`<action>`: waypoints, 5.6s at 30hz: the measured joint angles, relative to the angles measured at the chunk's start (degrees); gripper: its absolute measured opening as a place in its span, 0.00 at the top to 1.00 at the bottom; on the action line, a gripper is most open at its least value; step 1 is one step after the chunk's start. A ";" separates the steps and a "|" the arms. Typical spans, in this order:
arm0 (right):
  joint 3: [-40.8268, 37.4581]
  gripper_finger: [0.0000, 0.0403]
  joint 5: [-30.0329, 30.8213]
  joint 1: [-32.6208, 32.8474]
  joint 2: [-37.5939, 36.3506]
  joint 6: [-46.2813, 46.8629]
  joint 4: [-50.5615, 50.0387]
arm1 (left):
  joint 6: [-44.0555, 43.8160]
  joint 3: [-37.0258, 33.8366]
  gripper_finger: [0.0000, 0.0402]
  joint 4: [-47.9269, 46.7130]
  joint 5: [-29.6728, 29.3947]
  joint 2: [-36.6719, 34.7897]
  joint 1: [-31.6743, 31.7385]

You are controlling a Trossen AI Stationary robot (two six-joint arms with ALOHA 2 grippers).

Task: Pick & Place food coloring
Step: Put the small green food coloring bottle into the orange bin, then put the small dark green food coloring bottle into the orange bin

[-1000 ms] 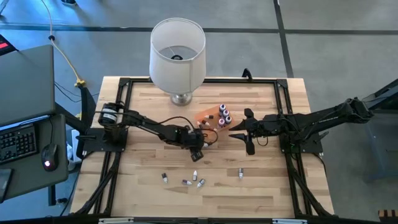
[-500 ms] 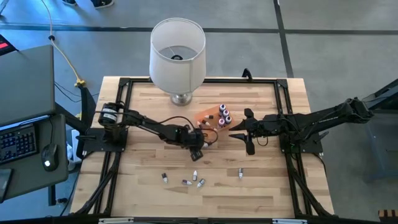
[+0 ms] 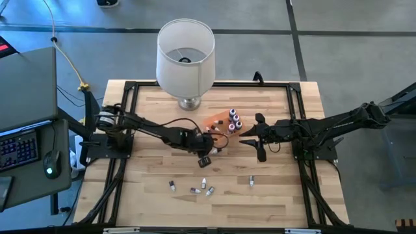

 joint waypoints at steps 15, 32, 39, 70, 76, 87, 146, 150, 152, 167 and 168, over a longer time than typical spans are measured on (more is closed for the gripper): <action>0.00 0.72 -0.02 0.00 0.02 0.00 -0.11 | 17.01 10.62 0.81 -5.63 -5.75 0.97 8.64; -1.66 0.72 -4.48 0.02 3.04 2.51 -1.01 | 17.53 12.12 0.61 -11.62 0.12 -2.94 9.34; -5.08 0.72 -6.80 0.02 12.22 -2.33 11.19 | 13.88 12.32 0.61 -22.49 0.67 -11.65 7.33; -3.66 0.72 -37.37 6.87 27.85 -19.59 23.09 | 8.40 -21.12 0.61 -4.03 -7.93 -38.79 -14.28; -4.26 0.72 -35.96 11.25 31.06 -18.60 15.99 | 9.41 -21.12 0.61 -0.74 -7.87 -38.22 -14.23; -4.10 0.72 -29.44 13.19 36.04 -21.30 7.88 | 14.70 -20.94 0.61 1.79 -6.93 -38.90 -14.21; -16.44 0.72 -37.81 30.82 10.78 98.13 -24.77 | 12.42 -20.85 0.61 2.73 -6.58 -38.90 -14.21; -14.83 0.72 -36.58 29.13 10.88 90.38 -25.66 | 12.42 -20.85 0.61 2.76 -6.98 -38.90 -14.21; -12.69 0.72 -33.91 28.56 10.88 85.82 -26.89 | 12.44 -20.85 0.61 2.81 -6.99 -38.90 -14.21; 3.93 0.72 -18.25 34.80 16.14 70.78 -38.67 | 10.64 -20.85 0.61 3.19 -7.18 -38.90 -14.22; 3.93 0.72 -18.91 35.32 17.03 71.15 -39.16 | 10.20 -20.85 0.61 3.19 -7.18 -38.90 -14.21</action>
